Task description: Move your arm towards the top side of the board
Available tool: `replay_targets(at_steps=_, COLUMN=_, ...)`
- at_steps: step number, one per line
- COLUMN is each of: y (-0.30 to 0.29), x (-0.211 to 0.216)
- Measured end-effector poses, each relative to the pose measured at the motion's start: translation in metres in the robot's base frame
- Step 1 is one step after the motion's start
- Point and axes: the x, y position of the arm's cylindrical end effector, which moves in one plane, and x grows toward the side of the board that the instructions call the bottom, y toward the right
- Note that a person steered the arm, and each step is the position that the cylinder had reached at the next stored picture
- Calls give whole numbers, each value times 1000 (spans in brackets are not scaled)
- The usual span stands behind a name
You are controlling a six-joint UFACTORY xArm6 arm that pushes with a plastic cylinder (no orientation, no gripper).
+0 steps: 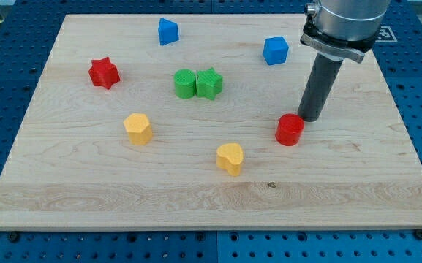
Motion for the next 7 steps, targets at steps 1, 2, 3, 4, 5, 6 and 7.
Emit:
replay_targets(at_steps=1, y=2, x=0)
replay_targets(at_steps=2, y=4, x=0)
replay_targets(at_steps=3, y=7, x=-1)
replay_targets(at_steps=4, y=25, x=-3)
replay_targets(at_steps=5, y=25, x=-3)
replay_targets(at_steps=6, y=25, x=-3)
replay_targets(at_steps=7, y=34, x=-3)
